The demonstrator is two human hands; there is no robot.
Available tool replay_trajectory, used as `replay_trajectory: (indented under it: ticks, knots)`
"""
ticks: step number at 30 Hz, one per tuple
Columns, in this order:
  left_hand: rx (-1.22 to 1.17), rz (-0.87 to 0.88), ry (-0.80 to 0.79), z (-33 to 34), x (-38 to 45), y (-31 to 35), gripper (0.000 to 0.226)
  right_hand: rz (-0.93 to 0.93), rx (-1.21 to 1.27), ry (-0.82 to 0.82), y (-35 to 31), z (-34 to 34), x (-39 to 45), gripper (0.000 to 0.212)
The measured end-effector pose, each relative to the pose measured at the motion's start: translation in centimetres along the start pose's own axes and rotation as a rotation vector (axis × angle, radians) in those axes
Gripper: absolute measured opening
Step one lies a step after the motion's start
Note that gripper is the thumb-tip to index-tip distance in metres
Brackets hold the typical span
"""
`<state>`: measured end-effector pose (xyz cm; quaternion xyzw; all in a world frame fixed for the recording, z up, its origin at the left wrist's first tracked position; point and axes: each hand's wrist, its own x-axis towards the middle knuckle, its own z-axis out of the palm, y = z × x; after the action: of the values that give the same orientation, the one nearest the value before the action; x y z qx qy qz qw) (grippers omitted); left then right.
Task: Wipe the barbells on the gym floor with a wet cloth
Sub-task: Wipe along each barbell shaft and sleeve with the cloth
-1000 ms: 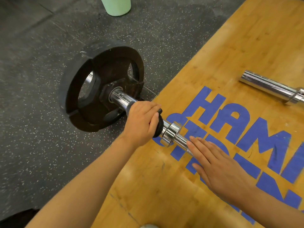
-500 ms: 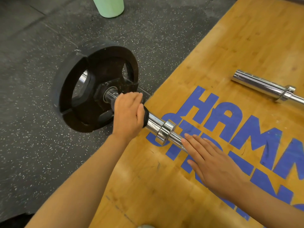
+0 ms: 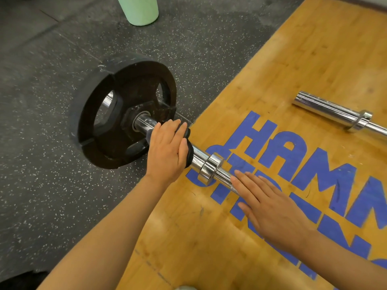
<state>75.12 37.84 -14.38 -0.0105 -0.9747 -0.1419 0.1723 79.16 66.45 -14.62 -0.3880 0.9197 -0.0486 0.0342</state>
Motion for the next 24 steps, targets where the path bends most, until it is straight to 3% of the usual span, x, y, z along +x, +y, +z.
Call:
replay_trajectory:
  ticks: [5,8,11,16,18,21,24]
  knots:
    - [0.017,-0.015,-0.019,-0.3,-0.4,0.1,0.049,0.078,0.166,0.05,-0.9,-1.6,1.1,0.051]
    - [0.087,-0.061,-0.026,-0.4,-0.6,0.4,0.054,0.182,0.242,0.145,-2.6,-3.9,4.8,0.062]
    - [0.138,-0.212,-0.023,-0.2,-0.8,1.2,0.062,0.304,0.374,0.07,-5.2,-5.3,9.9,0.074]
    - [0.072,-0.511,0.0,0.2,0.2,3.2,0.071,0.405,0.393,-0.035,-6.7,-3.0,12.5,0.058]
    - [0.083,-0.544,-0.012,0.3,1.0,3.4,0.071,0.412,0.379,0.042,-6.8,-2.2,12.4,0.051]
    - [0.128,-0.58,-0.155,0.1,2.4,2.8,0.063,0.381,0.31,0.255,-6.7,-0.6,12.5,0.047]
    - [0.208,-0.538,-0.265,-0.5,4.1,1.7,0.06,0.32,0.276,0.32,-6.5,-0.4,12.3,0.047]
